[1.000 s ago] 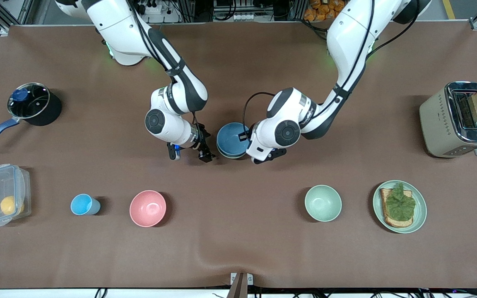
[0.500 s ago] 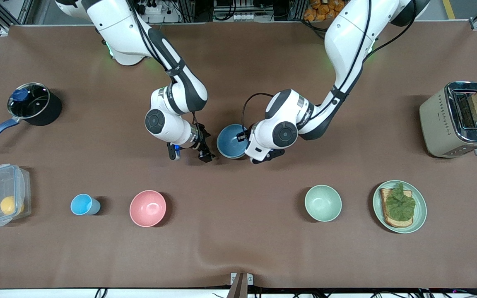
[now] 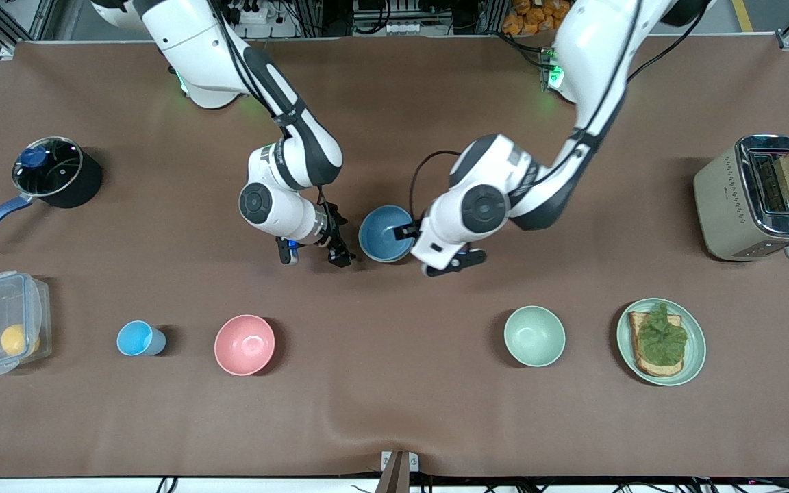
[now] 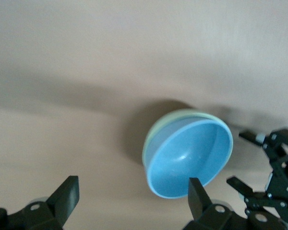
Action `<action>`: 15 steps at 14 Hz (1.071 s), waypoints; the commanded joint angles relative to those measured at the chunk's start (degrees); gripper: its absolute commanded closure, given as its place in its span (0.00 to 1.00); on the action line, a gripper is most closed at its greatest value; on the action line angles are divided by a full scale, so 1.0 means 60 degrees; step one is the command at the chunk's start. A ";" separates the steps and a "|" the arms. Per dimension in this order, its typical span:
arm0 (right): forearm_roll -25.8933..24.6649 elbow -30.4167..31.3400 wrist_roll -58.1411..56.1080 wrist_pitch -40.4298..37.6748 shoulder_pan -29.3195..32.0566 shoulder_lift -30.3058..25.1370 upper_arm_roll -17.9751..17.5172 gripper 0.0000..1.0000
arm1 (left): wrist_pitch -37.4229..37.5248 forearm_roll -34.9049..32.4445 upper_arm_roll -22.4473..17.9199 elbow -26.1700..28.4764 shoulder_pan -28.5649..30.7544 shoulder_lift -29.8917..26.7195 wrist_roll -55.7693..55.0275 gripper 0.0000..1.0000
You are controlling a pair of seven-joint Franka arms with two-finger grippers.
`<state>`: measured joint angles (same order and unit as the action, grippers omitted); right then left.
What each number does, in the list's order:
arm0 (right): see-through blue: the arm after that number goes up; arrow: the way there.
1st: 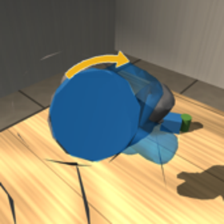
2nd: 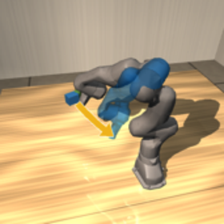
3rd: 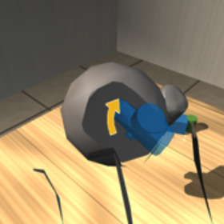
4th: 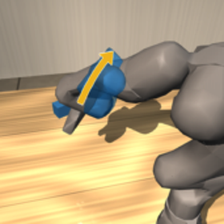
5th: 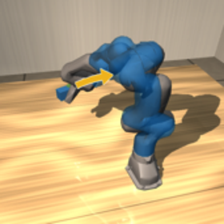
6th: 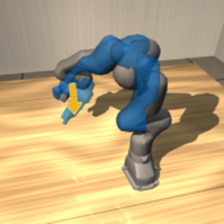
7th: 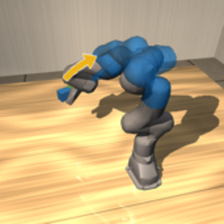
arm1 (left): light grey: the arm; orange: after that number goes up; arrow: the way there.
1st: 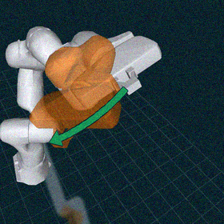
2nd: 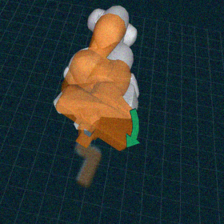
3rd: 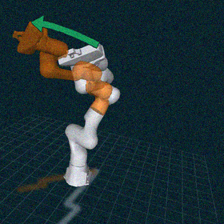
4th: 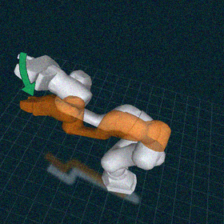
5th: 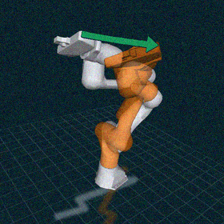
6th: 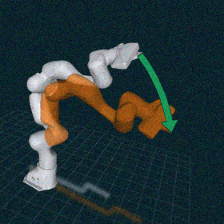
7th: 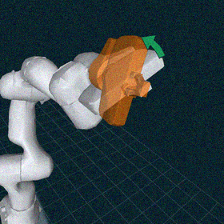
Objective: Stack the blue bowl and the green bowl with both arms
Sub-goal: 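Open both grippers and lift them away from the stacked bowls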
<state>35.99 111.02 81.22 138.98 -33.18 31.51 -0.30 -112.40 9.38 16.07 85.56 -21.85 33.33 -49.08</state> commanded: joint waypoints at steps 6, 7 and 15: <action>-0.2873 -0.1231 -0.0571 -0.5170 0.0667 -0.1237 0.1338 0.00 | 0.1037 -0.2207 0.0002 0.0227 0.2275 -0.2301 0.0486 0.00; -0.3241 -0.1306 -0.1269 -0.5538 0.0768 -0.1397 0.1470 0.00 | 0.1213 -0.2178 0.0017 0.0227 0.2656 -0.2536 0.1070 0.00; -0.5244 -0.1292 -0.8083 -0.7475 0.2791 -0.2686 0.1545 0.00 | 0.2781 -0.2017 -0.0157 0.0300 0.4637 -0.3957 0.4633 0.00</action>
<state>10.93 102.51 36.03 95.32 -16.08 19.13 9.96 -97.26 -2.65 15.51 85.58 4.55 12.81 -24.90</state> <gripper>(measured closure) 0.000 0.000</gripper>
